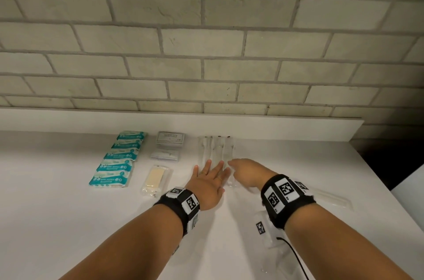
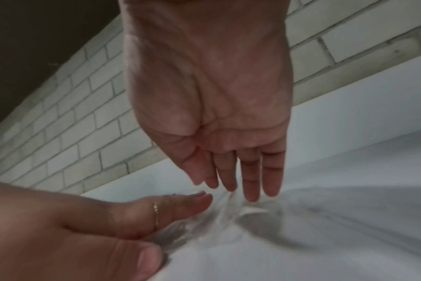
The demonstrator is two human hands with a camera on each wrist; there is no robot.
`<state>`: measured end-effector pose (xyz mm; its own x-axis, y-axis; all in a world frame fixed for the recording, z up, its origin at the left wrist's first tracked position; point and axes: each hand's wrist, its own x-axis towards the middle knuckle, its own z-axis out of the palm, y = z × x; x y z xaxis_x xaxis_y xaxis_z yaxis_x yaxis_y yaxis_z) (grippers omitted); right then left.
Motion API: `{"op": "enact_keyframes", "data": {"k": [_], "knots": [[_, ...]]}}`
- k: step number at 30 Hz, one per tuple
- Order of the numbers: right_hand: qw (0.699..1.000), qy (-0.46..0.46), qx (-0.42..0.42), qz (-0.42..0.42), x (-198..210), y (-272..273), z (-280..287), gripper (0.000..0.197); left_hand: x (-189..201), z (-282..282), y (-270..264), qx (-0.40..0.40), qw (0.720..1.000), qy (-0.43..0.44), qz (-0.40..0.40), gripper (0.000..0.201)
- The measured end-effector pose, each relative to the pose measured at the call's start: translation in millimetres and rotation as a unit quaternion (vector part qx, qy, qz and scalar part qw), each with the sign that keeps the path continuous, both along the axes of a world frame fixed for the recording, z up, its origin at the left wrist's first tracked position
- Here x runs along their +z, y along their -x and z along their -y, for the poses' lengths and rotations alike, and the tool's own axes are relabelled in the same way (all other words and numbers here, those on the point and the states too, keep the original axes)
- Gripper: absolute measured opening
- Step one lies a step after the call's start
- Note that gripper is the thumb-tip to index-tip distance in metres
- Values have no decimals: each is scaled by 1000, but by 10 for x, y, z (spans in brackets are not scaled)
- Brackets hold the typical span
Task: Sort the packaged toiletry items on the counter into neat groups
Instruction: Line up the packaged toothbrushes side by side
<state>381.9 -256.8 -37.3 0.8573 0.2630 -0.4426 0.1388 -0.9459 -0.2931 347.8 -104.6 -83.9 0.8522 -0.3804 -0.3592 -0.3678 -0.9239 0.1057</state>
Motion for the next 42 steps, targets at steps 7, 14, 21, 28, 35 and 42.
{"op": "enact_keyframes", "data": {"k": [7,14,21,28,35,42], "knots": [[974,-79,-202,64,187,-120,634,36,-12,48,-5,-61,998,5,20,63],[983,129,-98,-81,183,328,591,21,-10,96,-33,-63,998,-2,10,59],[992,81,4,97,301,53,492,16,-41,85,-26,-53,999,8,7,59],[972,115,134,154,215,65,480,62,-48,80,-32,-55,998,7,8,59],[994,65,32,78,-3,134,563,50,-64,96,-38,-52,999,7,10,62],[996,48,-2,81,-142,77,384,49,-34,94,-30,-56,998,8,1,61]]}}
